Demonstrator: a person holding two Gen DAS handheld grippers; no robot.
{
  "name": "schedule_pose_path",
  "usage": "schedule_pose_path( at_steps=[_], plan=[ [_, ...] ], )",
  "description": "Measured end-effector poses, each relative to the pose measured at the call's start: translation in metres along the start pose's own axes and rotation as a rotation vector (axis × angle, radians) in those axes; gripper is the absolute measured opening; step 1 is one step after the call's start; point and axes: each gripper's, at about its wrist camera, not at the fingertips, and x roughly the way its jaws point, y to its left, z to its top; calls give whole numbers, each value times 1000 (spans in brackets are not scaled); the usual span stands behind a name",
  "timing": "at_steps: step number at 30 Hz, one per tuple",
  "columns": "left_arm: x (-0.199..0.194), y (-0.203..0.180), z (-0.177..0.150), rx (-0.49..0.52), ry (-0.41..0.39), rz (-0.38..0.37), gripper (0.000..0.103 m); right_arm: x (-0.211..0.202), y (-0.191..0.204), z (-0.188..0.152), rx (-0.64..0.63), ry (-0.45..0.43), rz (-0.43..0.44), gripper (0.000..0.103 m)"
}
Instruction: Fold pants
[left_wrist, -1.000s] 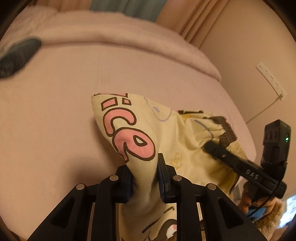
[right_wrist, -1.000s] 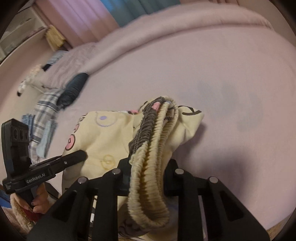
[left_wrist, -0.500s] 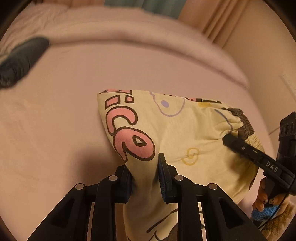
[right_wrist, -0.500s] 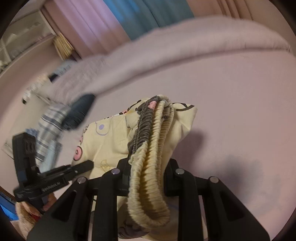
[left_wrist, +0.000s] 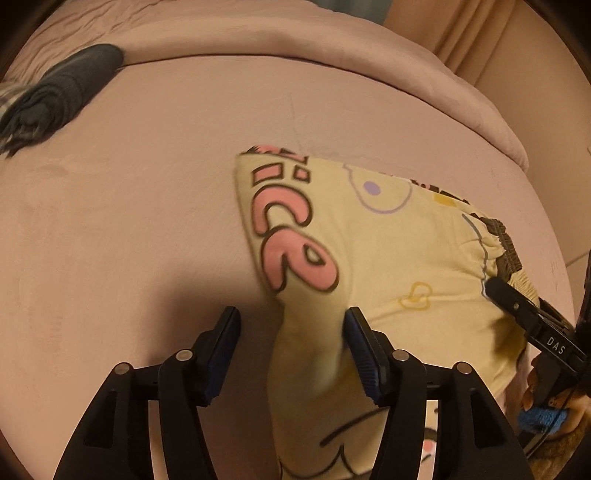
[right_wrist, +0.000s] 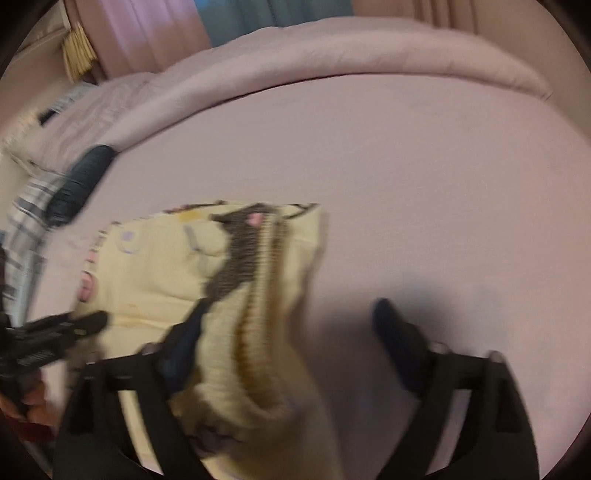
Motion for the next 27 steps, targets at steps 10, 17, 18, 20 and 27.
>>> schedule_pose_path(
  at_steps=[10, 17, 18, 20, 27],
  plan=[
    [-22, 5, -24, -56, 15, 21, 64, -26, -7, -10, 31, -3, -33, 93],
    [-55, -6, -30, -32, -27, 69, 64, -56, 10, -3, 16, -62, -99, 93],
    [-64, -10, -28, -25, -47, 73, 64, -63, 11, -3, 17, -77, -100, 93],
    [-80, -17, -26, -13, -85, 72, 67, -79, 14, 0, 18, -107, -97, 93],
    [-149, -41, -20, 14, -248, 52, 86, -142, 41, 14, -38, -225, -79, 94]
  ],
)
